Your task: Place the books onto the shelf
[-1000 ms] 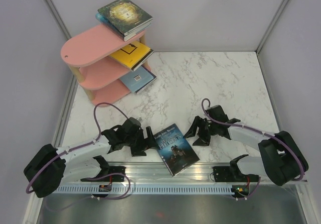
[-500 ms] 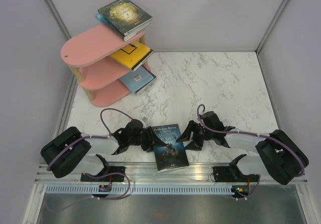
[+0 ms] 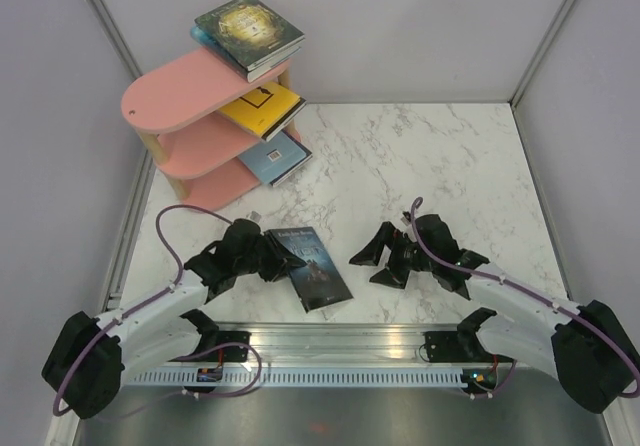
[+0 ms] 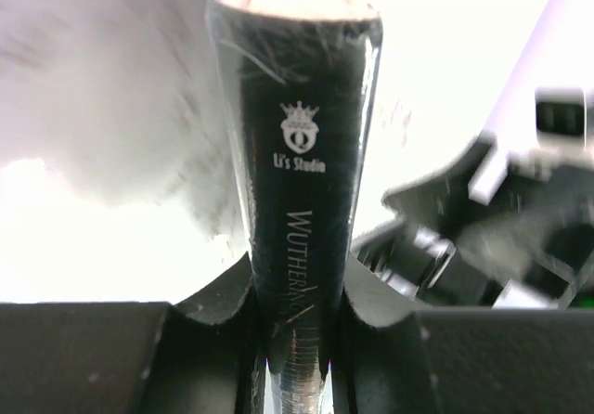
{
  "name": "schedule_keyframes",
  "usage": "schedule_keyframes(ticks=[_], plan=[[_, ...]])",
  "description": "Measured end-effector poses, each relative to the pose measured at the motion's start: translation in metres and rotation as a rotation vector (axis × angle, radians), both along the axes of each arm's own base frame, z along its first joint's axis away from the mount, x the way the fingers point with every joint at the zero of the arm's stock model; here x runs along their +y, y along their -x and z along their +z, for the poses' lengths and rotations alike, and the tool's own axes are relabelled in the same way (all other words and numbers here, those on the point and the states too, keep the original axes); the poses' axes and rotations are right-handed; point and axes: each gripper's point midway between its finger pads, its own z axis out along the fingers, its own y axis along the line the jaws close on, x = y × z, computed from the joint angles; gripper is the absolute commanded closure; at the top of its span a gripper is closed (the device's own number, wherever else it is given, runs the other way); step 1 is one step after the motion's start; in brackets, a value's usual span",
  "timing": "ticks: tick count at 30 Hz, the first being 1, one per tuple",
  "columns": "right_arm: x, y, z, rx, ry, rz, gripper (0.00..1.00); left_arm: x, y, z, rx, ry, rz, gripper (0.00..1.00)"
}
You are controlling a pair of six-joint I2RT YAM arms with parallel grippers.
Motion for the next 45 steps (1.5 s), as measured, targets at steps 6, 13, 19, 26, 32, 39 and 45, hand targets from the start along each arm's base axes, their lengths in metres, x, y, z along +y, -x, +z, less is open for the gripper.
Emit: schedule_keyframes(ticks=[6, 13, 19, 26, 32, 39, 45], plan=[[0.0, -0.008, 0.052, -0.089, -0.152, -0.114, 0.02, 0.023, -0.027, 0.023, -0.011, 0.01, 0.143, 0.98], [-0.006, -0.009, 0.079, -0.086, -0.317, -0.243, 0.02, 0.025, -0.045, 0.061, -0.048, 0.153, 0.257, 0.98], [0.0, -0.016, 0.068, -0.036, -0.302, -0.277, 0.02, 0.018, -0.056, 0.076, -0.043, 0.255, 0.302, 0.98], [0.011, -0.03, 0.064, -0.024, -0.333, -0.308, 0.13, 0.012, -0.064, 0.084, -0.022, 0.317, 0.335, 0.98], [0.028, -0.037, 0.064, 0.002, -0.387, -0.323, 0.32, 0.01, -0.068, 0.089, -0.019, 0.375, 0.354, 0.98], [0.064, -0.056, 0.072, 0.031, -0.465, -0.329, 0.85, 0.01, -0.065, 0.077, 0.03, 0.384, 0.368, 0.98], [0.075, -0.078, 0.091, 0.017, -0.511, -0.371, 1.0, 0.02, -0.08, 0.089, -0.021, 0.418, 0.435, 0.67]])
